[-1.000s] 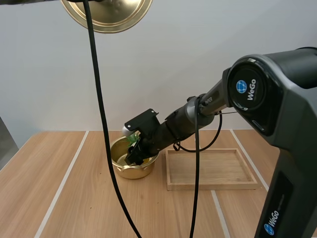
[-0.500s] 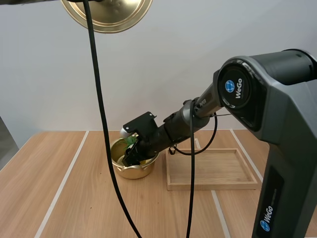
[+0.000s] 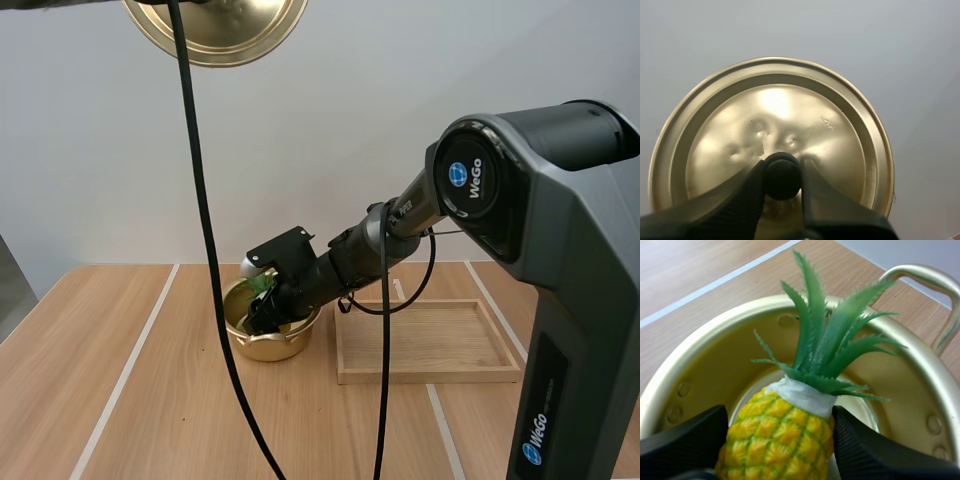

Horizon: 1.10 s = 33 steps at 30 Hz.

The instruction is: Open the pot, put the pineapple inside, and close it

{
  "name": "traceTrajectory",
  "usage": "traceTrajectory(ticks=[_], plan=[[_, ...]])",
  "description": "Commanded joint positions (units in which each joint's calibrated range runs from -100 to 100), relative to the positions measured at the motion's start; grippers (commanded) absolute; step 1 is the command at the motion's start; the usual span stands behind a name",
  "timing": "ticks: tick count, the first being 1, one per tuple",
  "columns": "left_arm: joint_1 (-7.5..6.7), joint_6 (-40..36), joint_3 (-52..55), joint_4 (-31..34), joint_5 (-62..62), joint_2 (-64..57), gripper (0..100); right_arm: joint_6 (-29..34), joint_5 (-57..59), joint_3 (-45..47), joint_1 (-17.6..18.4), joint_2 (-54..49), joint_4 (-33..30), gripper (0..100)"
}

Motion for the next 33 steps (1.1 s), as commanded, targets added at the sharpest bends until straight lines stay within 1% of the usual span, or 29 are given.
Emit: traceTrajectory(ticks=[1, 18, 33], plan=[[-0.15, -0.5, -0.55, -0.4, -2.06, -0.48, 0, 0.0, -1.58, 0.7, -0.03, 0.61, -0.61, 100], [-0.15, -0.5, -0.55, -0.4, -2.06, -0.48, 0, 0.0, -1.58, 0.41, -0.03, -0.52, -0.37, 100], [-0.15, -0.5, -0.55, -0.4, -2.06, -0.48, 0, 0.0, -1.58, -4.05, -0.03, -14.59, -0.26, 100]])
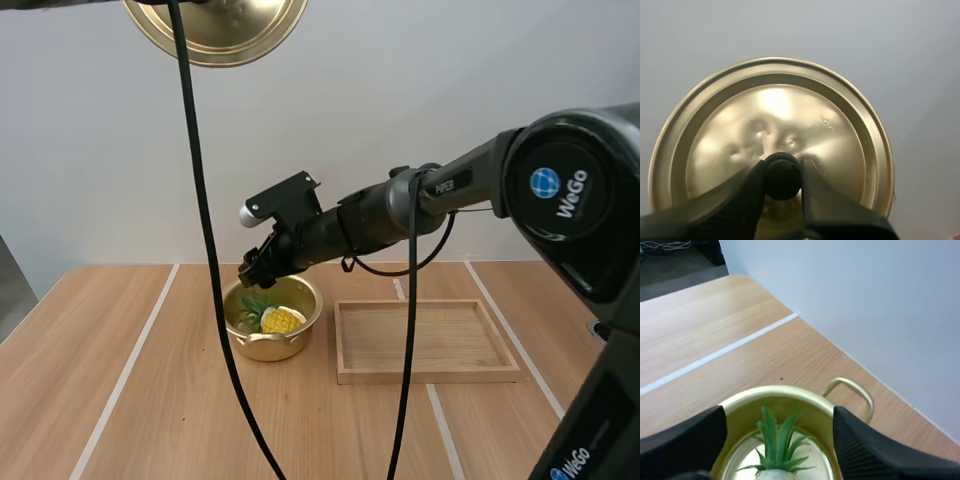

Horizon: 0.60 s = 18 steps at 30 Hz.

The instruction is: Open the pot, put the pineapple inside, and close it

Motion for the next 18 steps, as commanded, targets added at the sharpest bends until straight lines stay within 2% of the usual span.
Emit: traceTrajectory(ticks=[1, 7, 14, 18], plan=[[-0.15, -0.5, -0.55, -0.4, -2.06, -0.48, 0, 0.0, 0.37, -0.38, -0.03, -2.86, -0.23, 100], [-0.15, -0.5, -0.55, -0.4, -2.06, -0.48, 0, 1.25, -2.07, -0.38, -0.03, -8.03, -0.23, 100], [-0.15, -0.5, -0.55, -0.4, -2.06, -0.48, 0, 2.13, -15.72, -0.38, -0.2, -14.75, -0.34, 100], [-0.15, -0.5, -0.55, -0.4, -2.06, -0.48, 0, 2.37, -21.71, -0.38, -1.91, -18.46, -0.34, 100]])
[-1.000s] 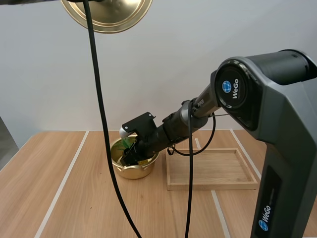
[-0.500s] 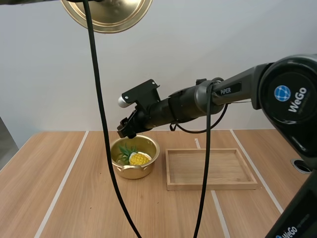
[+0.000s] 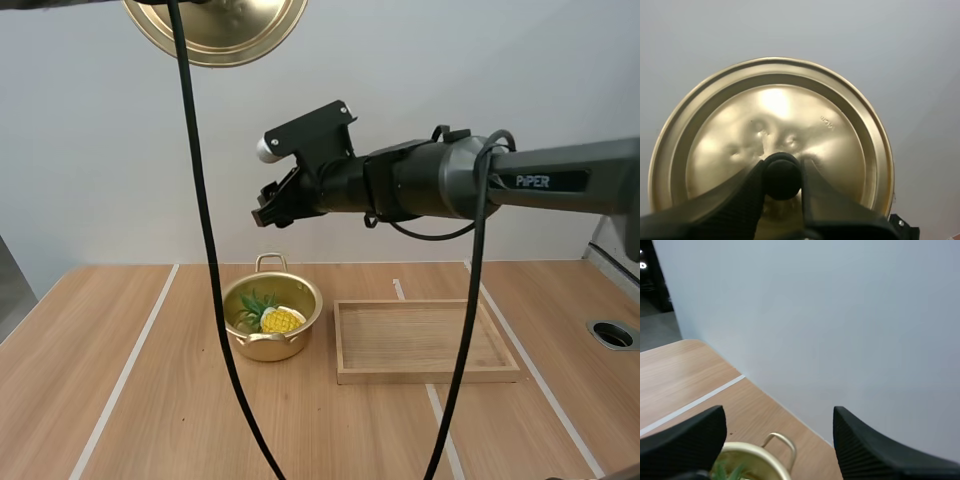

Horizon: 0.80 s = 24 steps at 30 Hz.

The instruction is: Open the pot, put the pineapple inside, and close it

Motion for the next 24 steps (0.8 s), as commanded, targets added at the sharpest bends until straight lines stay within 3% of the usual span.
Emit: traceTrajectory(ticks=[1, 5, 13, 17, 19, 21, 24], plan=[[-0.15, -0.5, -0.55, -0.4, -2.06, -0.48, 0, 0.49, -6.96, -0.14, -1.71, -3.34, -0.34, 100], [-0.15, -0.5, -0.55, -0.4, -2.06, -0.48, 0, 0.7, -12.34, -0.14, -4.62, -6.56, -0.34, 100], [-0.15, -0.5, -0.55, -0.4, -2.06, -0.48, 0, 1.48, -12.34, -0.14, -9.48, -14.28, 1.6, 98], [-0.15, -0.5, -0.55, -0.4, -2.06, -0.48, 0, 1.48, -12.34, -0.14, -10.94, -18.72, 1.85, 91], [-0.15, -0.5, -0.55, -0.4, -2.06, -0.48, 0, 1.48, -12.55, 0.11, -11.42, -20.73, 1.85, 77], [-0.15, -0.5, -0.55, -0.4, -2.06, -0.48, 0, 1.48, -14.0, 0.6, -11.7, -23.05, 2.17, 53], [-0.15, -0.5, -0.55, -0.4, -2.06, -0.48, 0, 1.37, -20.01, 2.09, -12.04, -26.39, 2.1, 0]])
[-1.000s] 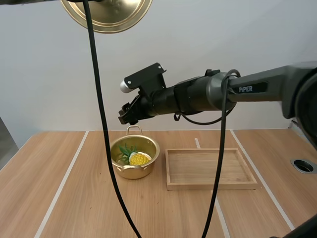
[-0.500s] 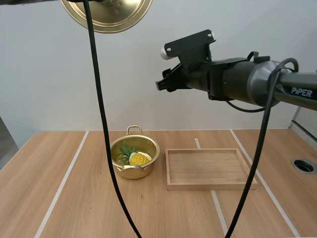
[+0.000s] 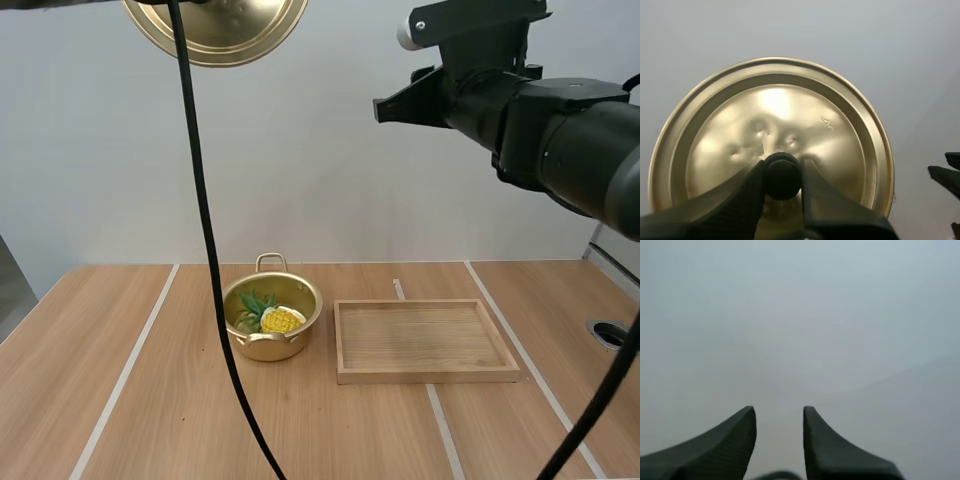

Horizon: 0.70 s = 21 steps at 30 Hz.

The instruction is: Open the pot, put the pineapple inside, and close it

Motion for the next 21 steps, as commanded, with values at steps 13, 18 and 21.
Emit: traceTrajectory(ticks=[13, 18, 21], plan=[[-0.15, -0.5, -0.55, -0.4, -2.06, -0.48, 0, -3.46, -14.46, 6.23, -1.01, -11.91, 3.64, 0], [-0.15, -0.5, -0.55, -0.4, -2.06, -0.48, 0, -3.46, -14.62, 8.84, -1.01, -13.51, 4.0, 0], [-0.15, -0.5, -0.55, -0.4, -2.06, -0.48, 0, -3.46, -15.96, 10.09, -1.01, -13.51, 4.63, 0]])
